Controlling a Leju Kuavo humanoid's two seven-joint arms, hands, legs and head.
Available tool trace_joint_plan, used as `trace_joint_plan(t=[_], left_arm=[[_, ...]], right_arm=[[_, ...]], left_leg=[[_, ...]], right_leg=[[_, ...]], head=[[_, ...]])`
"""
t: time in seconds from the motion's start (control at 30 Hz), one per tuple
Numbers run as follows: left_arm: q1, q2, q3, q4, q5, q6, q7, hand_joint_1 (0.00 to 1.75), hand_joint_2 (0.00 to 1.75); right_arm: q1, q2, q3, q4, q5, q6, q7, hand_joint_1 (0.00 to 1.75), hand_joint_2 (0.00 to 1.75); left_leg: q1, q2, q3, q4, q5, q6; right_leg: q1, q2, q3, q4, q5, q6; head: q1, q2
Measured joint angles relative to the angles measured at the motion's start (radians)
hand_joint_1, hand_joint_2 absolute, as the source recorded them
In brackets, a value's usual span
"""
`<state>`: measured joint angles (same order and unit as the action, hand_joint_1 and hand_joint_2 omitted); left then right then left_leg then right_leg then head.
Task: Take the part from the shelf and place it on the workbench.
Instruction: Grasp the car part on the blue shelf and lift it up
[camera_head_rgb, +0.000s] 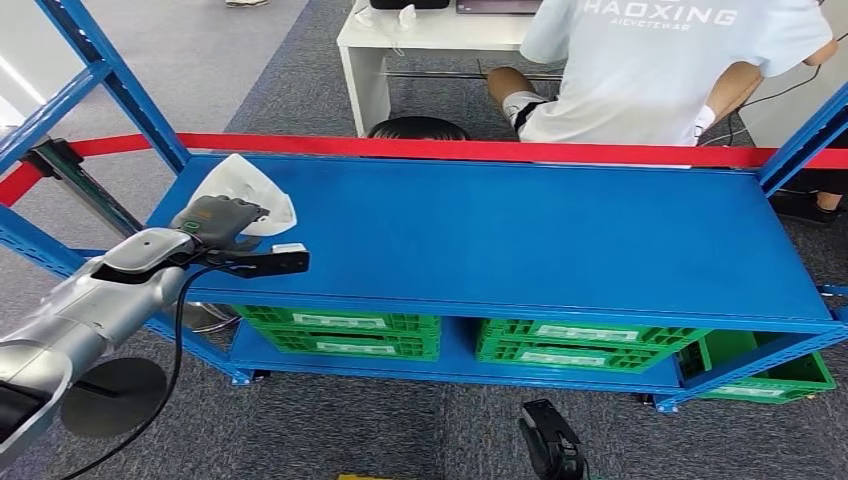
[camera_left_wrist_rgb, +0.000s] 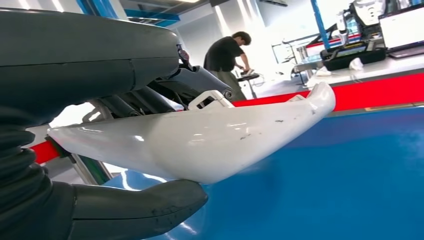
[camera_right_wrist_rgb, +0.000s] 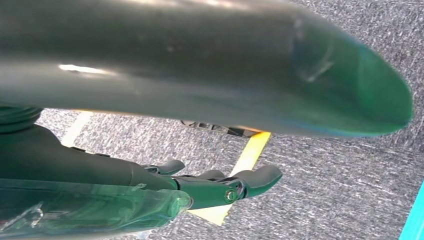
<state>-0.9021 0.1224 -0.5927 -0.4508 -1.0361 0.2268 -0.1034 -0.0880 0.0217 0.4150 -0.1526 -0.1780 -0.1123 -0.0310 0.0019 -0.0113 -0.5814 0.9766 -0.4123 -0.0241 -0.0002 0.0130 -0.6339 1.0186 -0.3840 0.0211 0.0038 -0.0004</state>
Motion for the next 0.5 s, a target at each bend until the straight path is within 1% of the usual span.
trace_joint_plan(t=[0.27,0.5], left_arm=[[-0.009,-0.024,-0.005,-0.008,-0.002,-0.008,0.000,1.75,1.75],[-0.055,-0.050,-0.016,-0.018,-0.010,-0.032,-0.005,1.75,1.75]], right_arm=[[0.000,0.000,0.000,0.000,0.010,0.003,0.003,0.00,0.00],[-0.002,0.000,0.000,-0.003,0.017,0.004,0.007,0.00,0.00]], left_leg=[[0.000,0.000,0.000,0.000,0.000,0.000],[0.000,0.000,0.000,0.000,0.000,0.000]], right_leg=[[0.000,0.000,0.000,0.000,0.000,0.000],[0.000,0.000,0.000,0.000,0.000,0.000]], head=[[0.000,0.000],[0.000,0.000]])
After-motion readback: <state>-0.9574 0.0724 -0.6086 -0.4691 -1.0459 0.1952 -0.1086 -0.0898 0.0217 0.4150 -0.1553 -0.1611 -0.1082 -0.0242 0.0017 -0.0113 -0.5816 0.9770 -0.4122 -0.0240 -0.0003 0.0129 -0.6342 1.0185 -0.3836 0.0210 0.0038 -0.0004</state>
